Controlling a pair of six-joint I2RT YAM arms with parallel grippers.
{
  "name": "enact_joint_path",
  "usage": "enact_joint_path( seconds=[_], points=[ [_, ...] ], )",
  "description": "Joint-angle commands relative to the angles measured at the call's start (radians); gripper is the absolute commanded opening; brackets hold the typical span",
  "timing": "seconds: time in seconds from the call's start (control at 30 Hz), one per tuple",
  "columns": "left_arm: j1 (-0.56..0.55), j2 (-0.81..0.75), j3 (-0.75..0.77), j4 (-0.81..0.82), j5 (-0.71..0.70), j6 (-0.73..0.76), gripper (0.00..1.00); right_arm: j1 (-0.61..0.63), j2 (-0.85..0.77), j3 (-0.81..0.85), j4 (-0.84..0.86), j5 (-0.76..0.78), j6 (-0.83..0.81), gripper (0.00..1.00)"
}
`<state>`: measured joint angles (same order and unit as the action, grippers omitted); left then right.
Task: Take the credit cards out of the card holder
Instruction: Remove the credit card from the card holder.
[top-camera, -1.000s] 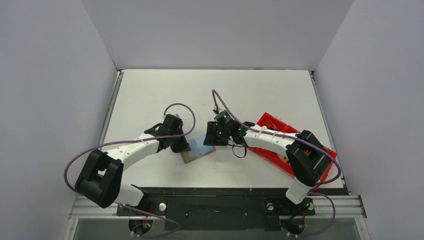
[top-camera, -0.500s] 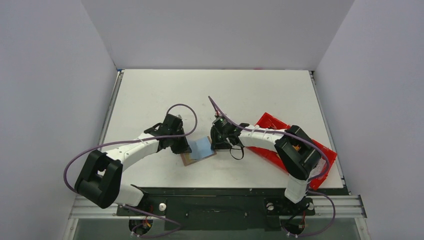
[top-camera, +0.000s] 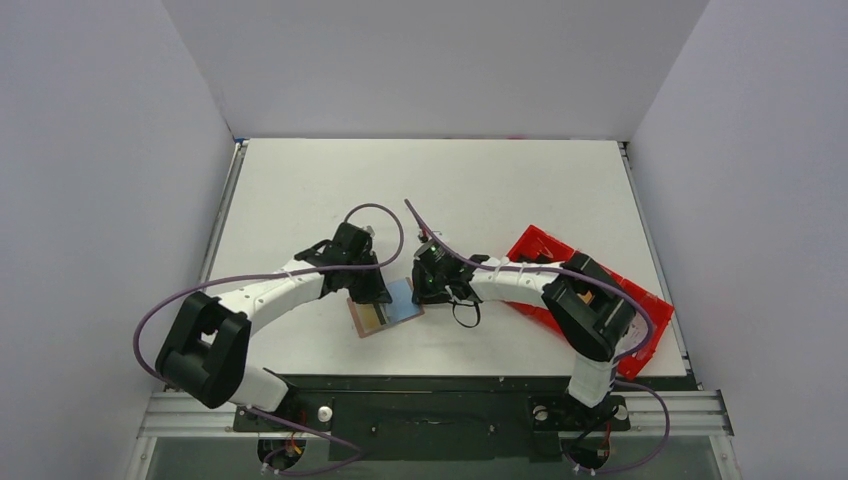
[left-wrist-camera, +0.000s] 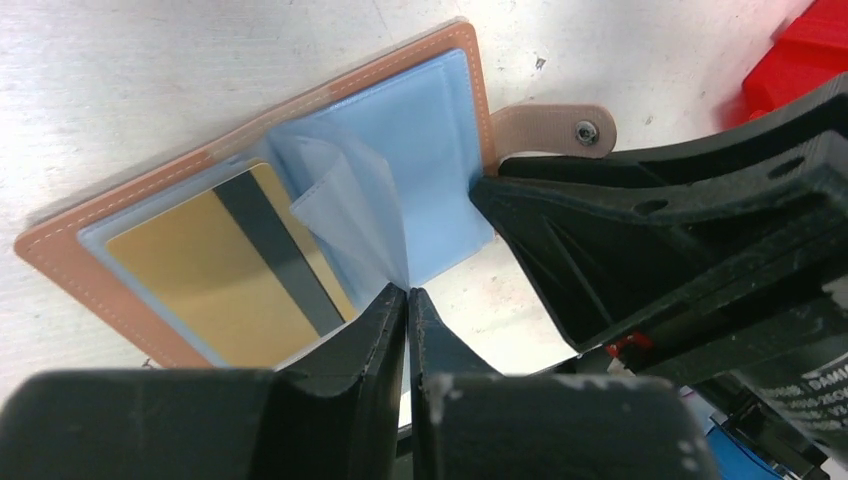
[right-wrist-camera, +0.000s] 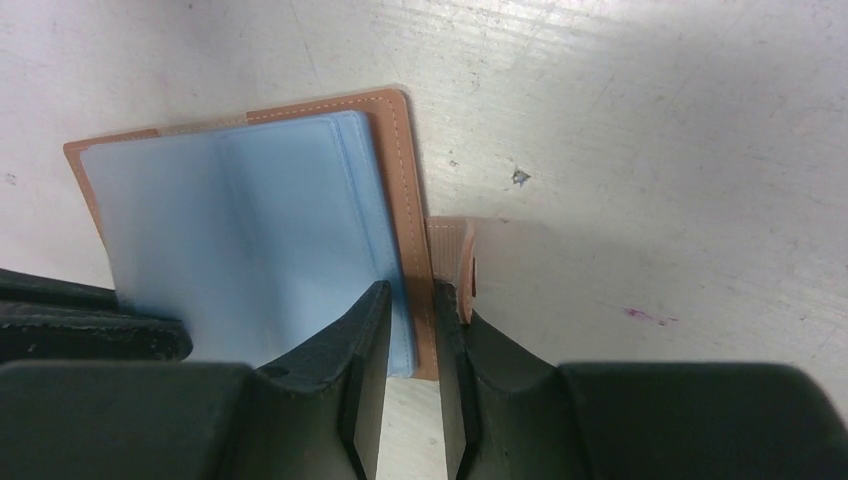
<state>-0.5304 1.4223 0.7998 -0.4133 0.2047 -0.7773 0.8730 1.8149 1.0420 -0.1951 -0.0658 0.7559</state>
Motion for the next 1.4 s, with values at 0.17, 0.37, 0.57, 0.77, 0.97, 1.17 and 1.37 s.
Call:
enact_joint_path(
  seconds=[0.17, 0.37, 0.57, 0.77, 0.97, 1.17, 1.37],
  points=[
    [-0.032, 0.096, 0.094, 0.098, 0.036, -0.017, 0.14, 0.019, -0.054, -0.062, -0.009, 0.001, 0.025, 0.20],
    [-0.044, 0.158, 0.111, 0.133, 0.031, -0.030, 0.32, 0.020, -0.083, -0.065, -0.022, 0.004, 0.025, 0.20],
    [-0.057, 0.199, 0.114, 0.175, 0.045, -0.035, 0.41, 0.015, -0.136, -0.069, -0.054, 0.031, 0.023, 0.20],
    [-0.067, 0.208, 0.113, 0.183, 0.047, -0.031, 0.46, -0.002, -0.221, -0.067, -0.093, 0.062, 0.017, 0.20],
    [-0.071, 0.158, 0.120, 0.191, 0.055, -0.016, 0.49, -0.005, -0.273, -0.042, -0.127, 0.104, 0.005, 0.20],
    [-0.068, 0.109, 0.126, 0.148, 0.011, -0.014, 0.49, -0.003, -0.265, -0.004, -0.144, 0.087, -0.014, 0.20],
    [-0.059, 0.085, 0.125, 0.118, -0.031, -0.011, 0.49, 0.006, -0.258, 0.025, -0.149, 0.077, -0.022, 0.21]
  ],
)
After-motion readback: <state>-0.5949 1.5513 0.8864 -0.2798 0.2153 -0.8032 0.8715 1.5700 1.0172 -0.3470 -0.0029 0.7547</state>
